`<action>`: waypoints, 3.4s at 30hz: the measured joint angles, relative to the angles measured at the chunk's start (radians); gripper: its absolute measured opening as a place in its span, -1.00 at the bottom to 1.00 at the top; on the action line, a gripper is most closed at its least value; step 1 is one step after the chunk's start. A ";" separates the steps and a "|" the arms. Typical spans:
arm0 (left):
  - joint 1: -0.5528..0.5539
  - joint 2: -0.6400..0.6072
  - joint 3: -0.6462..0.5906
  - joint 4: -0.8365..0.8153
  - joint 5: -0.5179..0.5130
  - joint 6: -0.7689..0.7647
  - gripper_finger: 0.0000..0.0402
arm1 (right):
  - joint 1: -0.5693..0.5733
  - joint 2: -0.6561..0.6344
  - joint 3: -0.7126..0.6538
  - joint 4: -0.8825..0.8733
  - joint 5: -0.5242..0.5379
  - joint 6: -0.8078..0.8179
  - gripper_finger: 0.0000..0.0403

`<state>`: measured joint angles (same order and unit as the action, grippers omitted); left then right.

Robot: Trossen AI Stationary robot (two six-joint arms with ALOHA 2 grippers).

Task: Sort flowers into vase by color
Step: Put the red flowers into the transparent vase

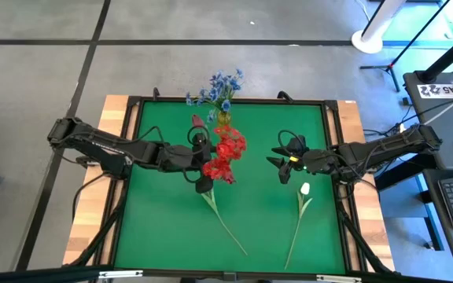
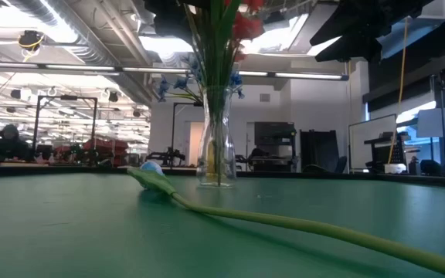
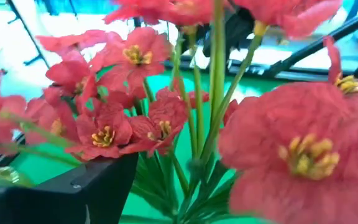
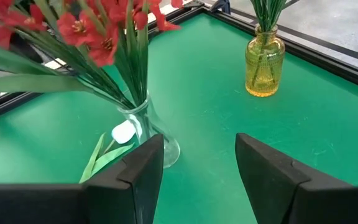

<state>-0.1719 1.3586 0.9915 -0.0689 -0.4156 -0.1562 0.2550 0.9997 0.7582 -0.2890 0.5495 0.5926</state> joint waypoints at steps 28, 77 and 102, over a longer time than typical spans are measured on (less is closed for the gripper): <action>0.023 0.000 0.041 -0.135 -0.028 -0.103 0.65 | -0.008 0.098 0.000 0.687 -0.151 -0.421 -0.02; 0.023 0.006 0.040 -0.151 -0.044 -0.105 0.64 | -0.125 0.698 0.000 1.052 -0.228 -0.260 0.56; 0.023 0.005 0.040 -0.179 -0.043 -0.126 0.64 | -0.132 0.887 0.225 0.940 -0.251 -0.284 0.29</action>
<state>-0.1490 1.3640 1.0313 -0.2482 -0.4583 -0.2821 0.1234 1.8862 0.9836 0.6512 0.2983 0.3090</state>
